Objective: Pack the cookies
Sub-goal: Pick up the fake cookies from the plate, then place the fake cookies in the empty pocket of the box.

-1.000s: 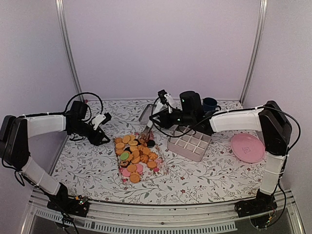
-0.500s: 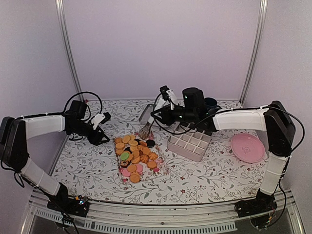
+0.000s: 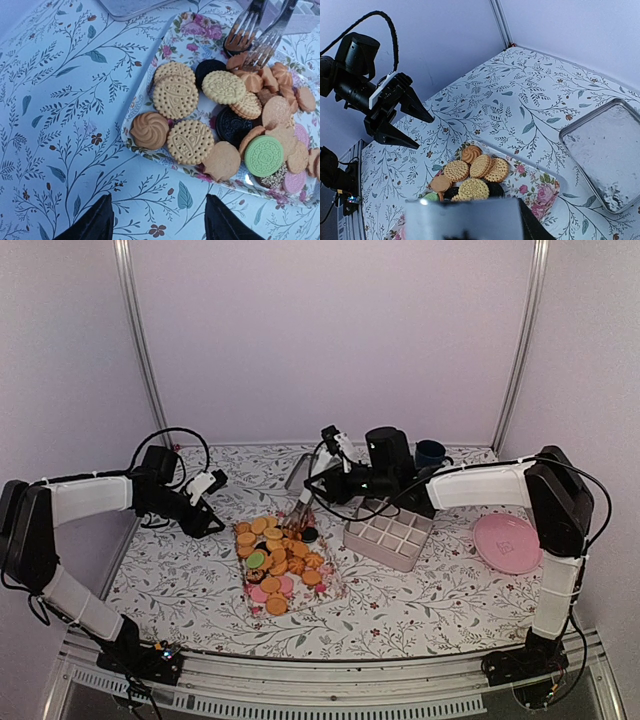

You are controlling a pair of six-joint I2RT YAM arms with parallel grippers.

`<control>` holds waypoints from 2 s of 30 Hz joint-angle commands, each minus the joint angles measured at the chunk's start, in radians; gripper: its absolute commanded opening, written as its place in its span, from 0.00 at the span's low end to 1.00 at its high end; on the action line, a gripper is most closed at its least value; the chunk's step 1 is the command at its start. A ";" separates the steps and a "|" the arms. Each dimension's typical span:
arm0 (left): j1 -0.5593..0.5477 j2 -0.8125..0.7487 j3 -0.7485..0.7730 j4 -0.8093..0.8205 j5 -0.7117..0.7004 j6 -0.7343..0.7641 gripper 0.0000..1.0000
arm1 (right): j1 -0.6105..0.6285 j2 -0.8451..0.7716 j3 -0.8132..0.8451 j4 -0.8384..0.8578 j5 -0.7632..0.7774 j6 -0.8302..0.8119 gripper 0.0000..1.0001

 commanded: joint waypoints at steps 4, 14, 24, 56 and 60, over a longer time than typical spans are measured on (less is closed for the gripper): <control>0.008 -0.016 -0.009 -0.018 0.007 0.018 0.63 | 0.013 0.025 0.044 0.011 0.000 -0.002 0.34; 0.008 -0.016 -0.014 -0.016 0.006 0.016 0.63 | 0.015 0.001 0.044 -0.002 0.047 -0.024 0.07; 0.009 -0.022 -0.015 -0.016 0.002 0.015 0.63 | 0.004 -0.094 0.081 -0.083 0.134 -0.121 0.00; 0.009 -0.014 -0.006 -0.024 0.018 0.009 0.63 | -0.251 -0.312 -0.108 -0.194 0.330 -0.264 0.00; 0.009 -0.009 -0.004 -0.025 0.016 0.007 0.63 | -0.251 -0.307 -0.112 -0.195 0.328 -0.265 0.02</control>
